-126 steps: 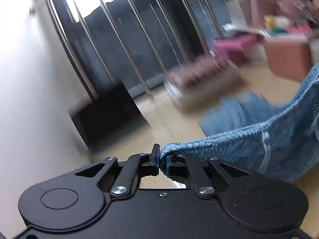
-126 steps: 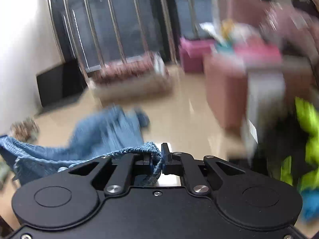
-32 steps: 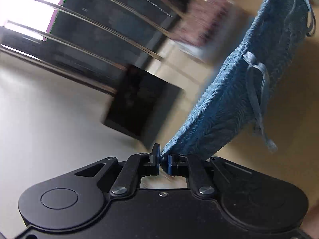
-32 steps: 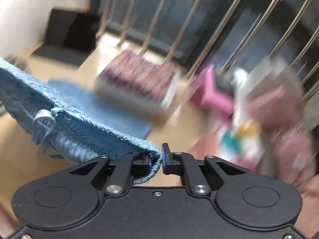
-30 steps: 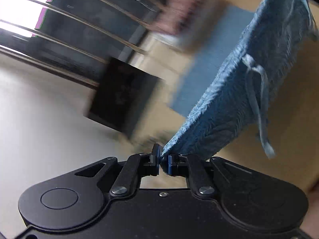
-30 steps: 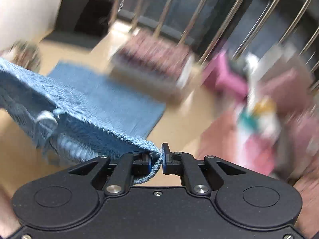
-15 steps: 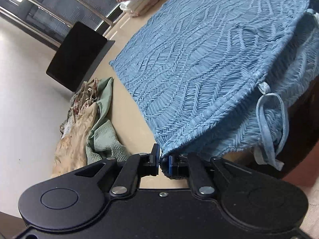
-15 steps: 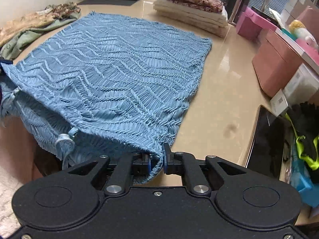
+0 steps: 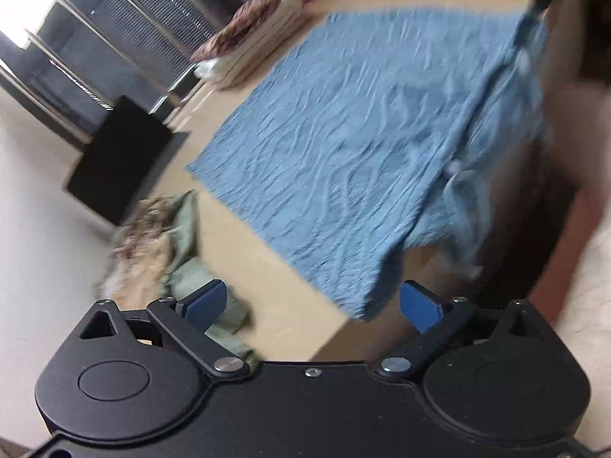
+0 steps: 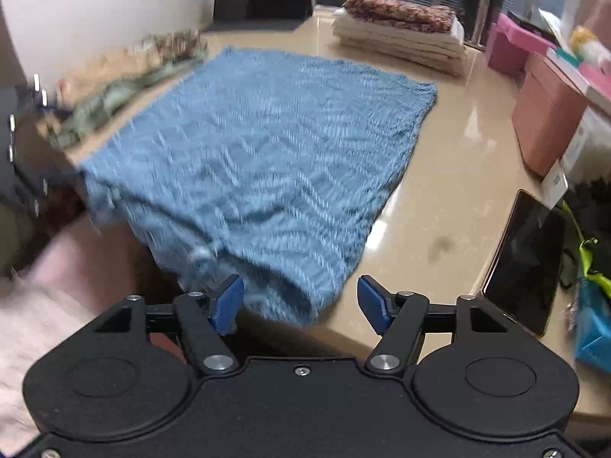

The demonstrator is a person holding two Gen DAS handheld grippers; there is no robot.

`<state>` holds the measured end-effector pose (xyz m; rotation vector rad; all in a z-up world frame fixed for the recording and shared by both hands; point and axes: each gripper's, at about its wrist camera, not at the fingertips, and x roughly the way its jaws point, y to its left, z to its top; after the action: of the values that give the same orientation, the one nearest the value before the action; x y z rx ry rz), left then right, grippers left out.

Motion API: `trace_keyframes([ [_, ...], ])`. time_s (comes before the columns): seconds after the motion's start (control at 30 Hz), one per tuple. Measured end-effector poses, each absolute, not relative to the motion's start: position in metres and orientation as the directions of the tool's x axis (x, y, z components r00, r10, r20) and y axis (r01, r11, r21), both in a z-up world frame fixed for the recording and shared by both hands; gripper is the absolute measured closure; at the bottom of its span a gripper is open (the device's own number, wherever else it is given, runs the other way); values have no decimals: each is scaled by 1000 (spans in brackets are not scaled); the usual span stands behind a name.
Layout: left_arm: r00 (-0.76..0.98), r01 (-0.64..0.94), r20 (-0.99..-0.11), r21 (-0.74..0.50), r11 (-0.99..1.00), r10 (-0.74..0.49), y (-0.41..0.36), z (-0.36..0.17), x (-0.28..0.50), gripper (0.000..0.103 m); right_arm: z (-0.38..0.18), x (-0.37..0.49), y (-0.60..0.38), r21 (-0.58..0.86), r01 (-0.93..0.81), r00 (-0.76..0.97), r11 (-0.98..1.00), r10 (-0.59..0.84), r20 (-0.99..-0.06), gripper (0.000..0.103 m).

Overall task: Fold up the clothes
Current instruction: 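Open both grippers and release the blue garment hem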

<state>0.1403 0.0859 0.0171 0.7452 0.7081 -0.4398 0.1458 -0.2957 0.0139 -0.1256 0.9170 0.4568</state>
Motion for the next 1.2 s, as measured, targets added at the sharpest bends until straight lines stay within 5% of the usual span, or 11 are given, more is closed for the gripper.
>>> trace_keyframes([
  [0.13, 723, 506, -676, 376, 776, -144, 97, 38, 175, 5, 28, 177, -311, 177, -374, 575, 911, 377, -727, 34],
  [0.33, 797, 250, -597, 460, 852, 88, 76, 43, 269, 9, 37, 267, -291, 112, -301, 634, 947, 287, -719, 37],
  [0.43, 781, 231, -615, 448, 864, 109, 60, 31, 323, 23, 31, 319, -272, 75, -305, 615, 949, 257, -745, 41],
  [0.67, 704, 214, -695, 407, 888, 149, 56, -16, 411, 63, -20, 403, -247, -44, -288, 576, 957, 137, -806, 68],
  [1.2, 728, 137, -642, 481, 866, 242, 48, -34, 506, 67, -41, 487, -267, -13, -202, 630, 979, 120, -767, 67],
])
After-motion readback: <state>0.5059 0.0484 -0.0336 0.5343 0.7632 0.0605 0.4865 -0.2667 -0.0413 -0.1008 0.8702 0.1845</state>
